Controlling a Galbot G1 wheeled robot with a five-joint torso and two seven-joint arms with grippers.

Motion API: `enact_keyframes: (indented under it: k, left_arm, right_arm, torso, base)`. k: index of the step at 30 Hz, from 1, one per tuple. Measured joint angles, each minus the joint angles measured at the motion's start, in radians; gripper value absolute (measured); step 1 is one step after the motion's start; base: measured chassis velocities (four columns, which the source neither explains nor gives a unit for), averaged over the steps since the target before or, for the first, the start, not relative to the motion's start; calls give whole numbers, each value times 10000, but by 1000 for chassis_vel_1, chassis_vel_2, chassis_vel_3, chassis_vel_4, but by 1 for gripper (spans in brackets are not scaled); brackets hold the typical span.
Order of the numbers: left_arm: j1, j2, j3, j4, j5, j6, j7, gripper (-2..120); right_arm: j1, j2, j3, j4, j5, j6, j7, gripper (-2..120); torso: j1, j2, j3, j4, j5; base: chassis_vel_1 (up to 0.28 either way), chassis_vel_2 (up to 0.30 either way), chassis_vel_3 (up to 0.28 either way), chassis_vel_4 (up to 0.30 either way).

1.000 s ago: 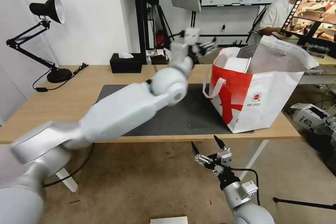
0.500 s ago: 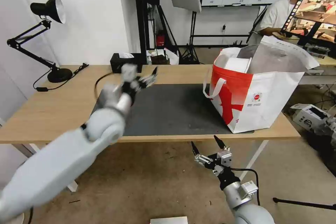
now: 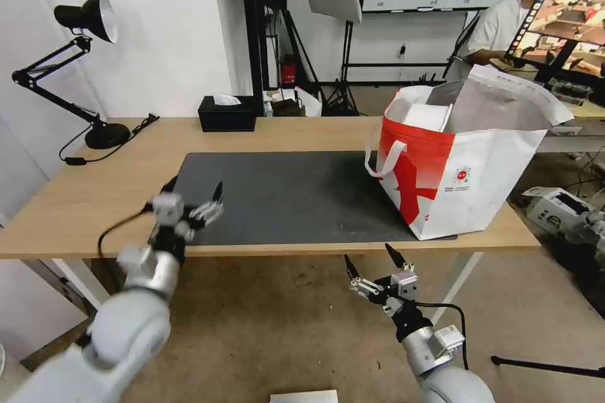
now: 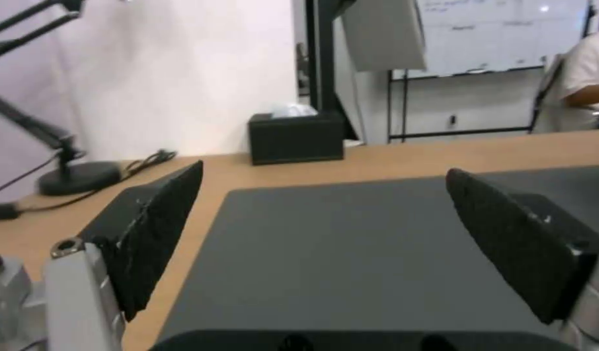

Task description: Pick up the trash from the table and place it into the takeout bag.

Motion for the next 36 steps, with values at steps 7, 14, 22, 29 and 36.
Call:
enact_keyframes:
  k: [7, 14, 22, 29, 36]
  left_arm:
    - [1281, -1149, -553, 57, 849, -580, 270, 100]
    - [2037, -1941, -651, 61, 1521, -929, 484, 100]
    - [2251, -2182, -584, 195, 1899, -1195, 620, 100]
    - [2190, -2026, -604, 270, 1828, -1228, 657, 100]
    - [2166, -1999, -599, 270, 1804, -1183, 633, 100]
  right_arm:
    - [0, 0, -1, 0, 0, 0, 0, 100]
    - [0, 0, 0, 0, 0, 0, 0, 100]
    - [0, 0, 0, 0, 0, 0, 0, 100]
    - [-1, 0, 0, 0, 0, 0, 0, 100]
    - [0, 0, -1, 0, 0, 0, 0, 100]
  torso:
    - [1, 0, 1, 0, 0]
    - [2, -1, 1, 0, 1]
    - [2, -2, 1, -1, 0]
    - [3, -2, 2, -1, 0]
    - [3, -2, 2, 0, 0]
  base:
    - [0, 0, 0, 0]
    - [0, 0, 0, 0]
    - [0, 0, 0, 0]
    - [0, 0, 0, 0]
    - [0, 0, 0, 0]
